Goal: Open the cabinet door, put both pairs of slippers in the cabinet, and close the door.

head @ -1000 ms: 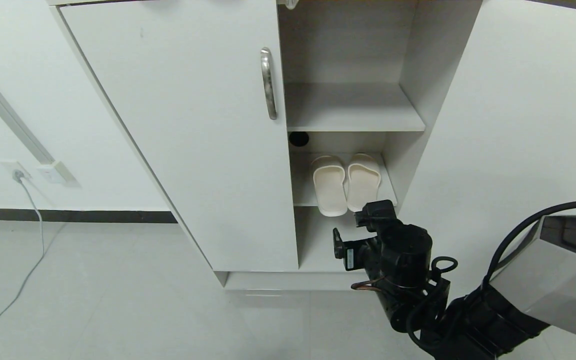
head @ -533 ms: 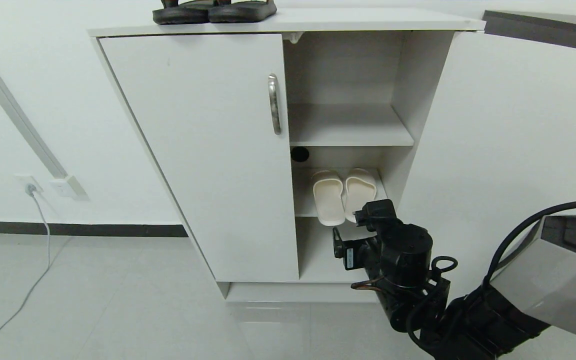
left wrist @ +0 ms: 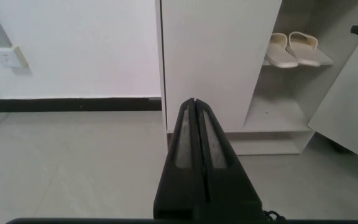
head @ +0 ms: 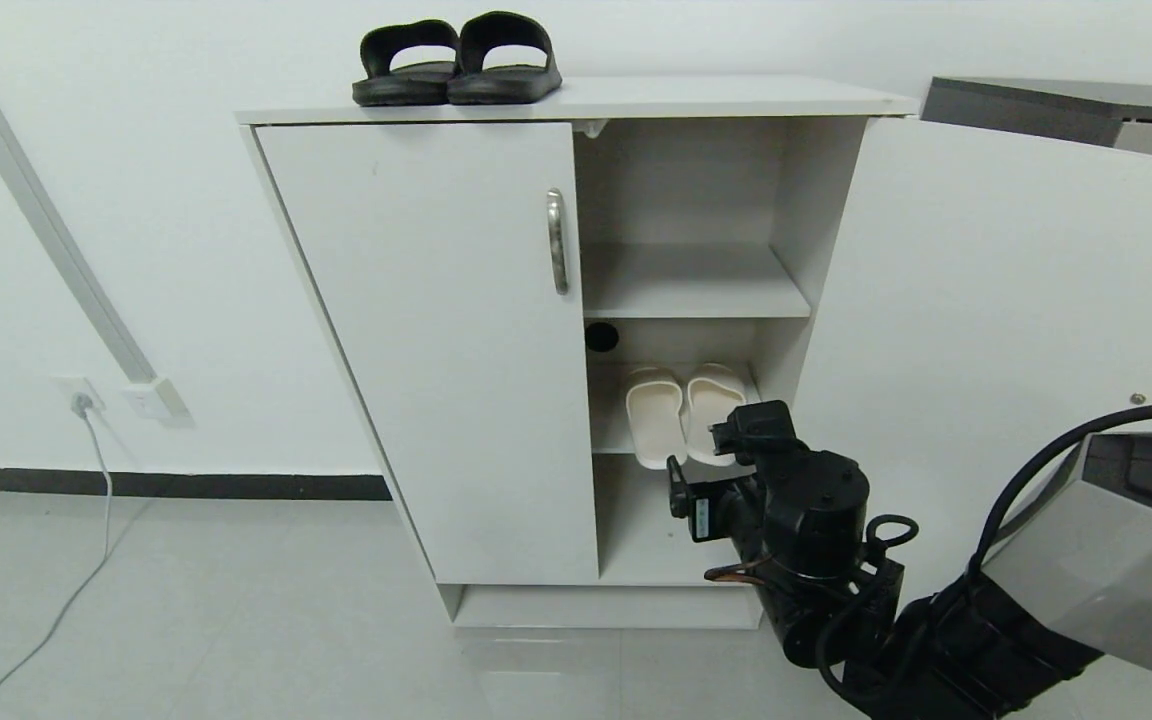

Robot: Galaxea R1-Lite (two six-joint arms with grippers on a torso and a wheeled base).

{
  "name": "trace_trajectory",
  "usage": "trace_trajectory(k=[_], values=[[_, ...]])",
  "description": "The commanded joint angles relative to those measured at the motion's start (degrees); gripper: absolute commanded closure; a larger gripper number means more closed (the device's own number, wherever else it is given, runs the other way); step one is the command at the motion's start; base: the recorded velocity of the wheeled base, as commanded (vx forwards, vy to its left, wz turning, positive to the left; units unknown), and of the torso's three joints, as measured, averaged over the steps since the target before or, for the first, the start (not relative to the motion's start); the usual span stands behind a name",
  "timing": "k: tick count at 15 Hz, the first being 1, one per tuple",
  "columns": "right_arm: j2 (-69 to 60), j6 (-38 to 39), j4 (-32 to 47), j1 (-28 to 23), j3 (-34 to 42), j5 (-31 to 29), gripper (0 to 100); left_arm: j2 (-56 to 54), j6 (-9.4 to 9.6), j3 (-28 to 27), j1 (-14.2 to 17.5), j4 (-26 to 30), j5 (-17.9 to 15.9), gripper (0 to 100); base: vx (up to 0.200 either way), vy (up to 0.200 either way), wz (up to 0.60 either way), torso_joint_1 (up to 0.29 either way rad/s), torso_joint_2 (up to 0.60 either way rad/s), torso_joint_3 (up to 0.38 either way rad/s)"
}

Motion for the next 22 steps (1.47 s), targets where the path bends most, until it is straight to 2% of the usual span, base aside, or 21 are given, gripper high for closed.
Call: trace_trajectory(k=[1,7,22], values=[[0.02,0.00,-0.18,0.06,0.05,0.08,0,0.09,-0.01,0.01,0.00,0.00,0.04,100,0.000,0.000,0.00,0.000,0.00,0.000],[-0.07,-0.26,-0.97,-0.03,0.31,-0.01,0,0.09,-0.01,0.01,0.00,0.00,-0.05,100,0.000,0.000,0.00,0.000,0.00,0.000],[-0.07,-0.61,-5.10,-1.35,2.07,0.08,0,0.09,-0.18,0.01,0.00,0.00,0.04,100,0.000,0.200,0.00,0.003,0.00,0.004]])
